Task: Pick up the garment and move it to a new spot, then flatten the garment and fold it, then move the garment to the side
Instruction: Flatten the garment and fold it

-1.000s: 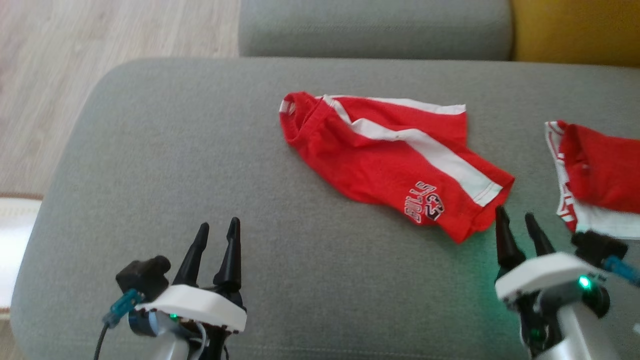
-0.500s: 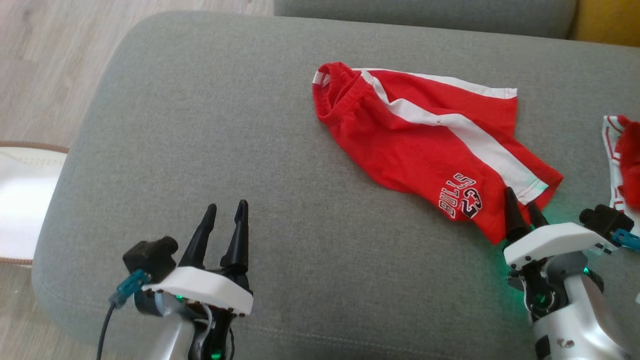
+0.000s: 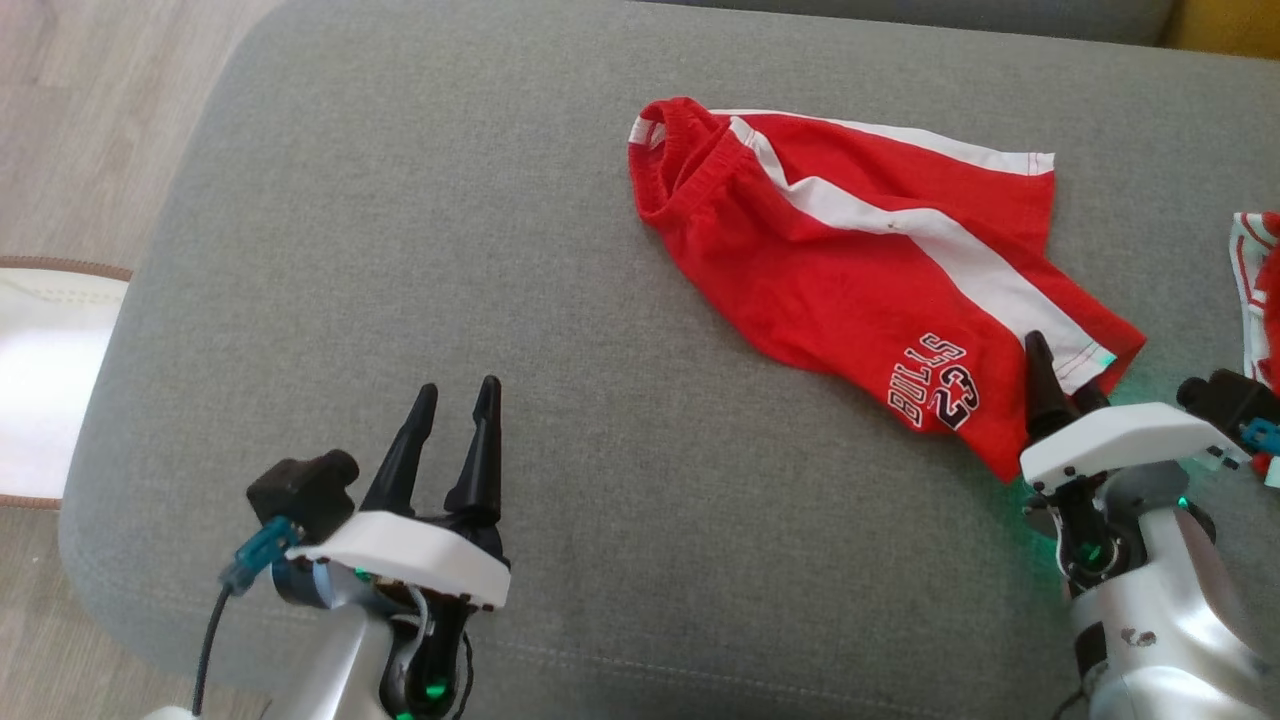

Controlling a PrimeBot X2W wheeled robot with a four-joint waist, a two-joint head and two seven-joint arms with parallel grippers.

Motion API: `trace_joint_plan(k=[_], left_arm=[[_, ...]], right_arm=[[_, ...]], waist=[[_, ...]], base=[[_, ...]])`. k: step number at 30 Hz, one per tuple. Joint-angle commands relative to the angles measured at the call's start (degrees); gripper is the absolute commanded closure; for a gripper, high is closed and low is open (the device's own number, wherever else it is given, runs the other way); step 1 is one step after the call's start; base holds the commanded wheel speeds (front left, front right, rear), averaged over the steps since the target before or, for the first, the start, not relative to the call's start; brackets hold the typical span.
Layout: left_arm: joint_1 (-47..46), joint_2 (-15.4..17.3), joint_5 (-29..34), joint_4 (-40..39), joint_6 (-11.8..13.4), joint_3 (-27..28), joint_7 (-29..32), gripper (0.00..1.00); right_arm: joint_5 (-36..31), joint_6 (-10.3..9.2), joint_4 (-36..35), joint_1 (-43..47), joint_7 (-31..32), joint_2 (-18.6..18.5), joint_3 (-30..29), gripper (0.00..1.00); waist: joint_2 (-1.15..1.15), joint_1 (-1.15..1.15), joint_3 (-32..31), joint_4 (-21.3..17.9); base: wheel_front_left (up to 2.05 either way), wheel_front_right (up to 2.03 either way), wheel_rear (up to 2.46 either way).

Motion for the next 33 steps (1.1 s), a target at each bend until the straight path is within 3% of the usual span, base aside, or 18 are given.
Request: trace_joint_plan(k=[1,5,6,7,8,23,33], left_arm=[[-2.81,0.28,-0.26,-1.65,0.3,1.24,-0.7,0.0],[-2.98,0.28,-0.28,-1.6,0.35,1.11,-0.7,0.0],[-3.05,0.28,-0.29,-1.57,0.36,1.08,-0.7,0.0],[-3.14,0.28,-0.3,-1.53,0.38,1.07,-0.7,0.0],[-3.25,0.28,-0.3,-1.51,0.38,1.06,-0.7,0.0],[-3.01,0.28,0.32,-1.29,0.22,2.07,-0.7,0.0],[-13.81,2.49,1.44,1.34,-2.5,2.17,2.48,0.0]], right_arm=[[0.65,-0.05,-0.47,-1.51,-0.25,-0.1,1.66,0.0],[1.41,-0.05,-0.46,-2.09,-0.31,-0.1,1.95,0.0],[1.58,-0.05,-0.47,-2.23,-0.31,-0.1,2.05,0.25],[1.68,-0.05,-0.5,-2.36,-0.3,-0.1,2.13,0.82],[1.74,-0.05,-0.53,-2.46,-0.31,-0.1,2.15,1.0],[0.91,-0.05,-4.28,-0.98,-1.68,-0.16,3.9,1.0],[0.5,-0.05,-18.51,5.71,3.3,-0.12,12.49,1.0]], waist=[[0.0,0.0,0.11,-0.15],[0.0,0.0,0.22,-0.28],[0.0,0.0,0.22,-0.29],[0.0,0.0,0.26,-0.32],[0.0,0.0,0.29,-0.32],[0.0,0.0,-1.23,-2.31],[0.0,0.0,-1.55,-9.41]], base=[[0.0,0.0,0.0],[0.0,0.0,0.0],[0.0,0.0,0.0],[0.0,0.0,0.0],[0.0,0.0,0.0],[0.0,0.0,0.0],[0.0,0.0,0.0]])
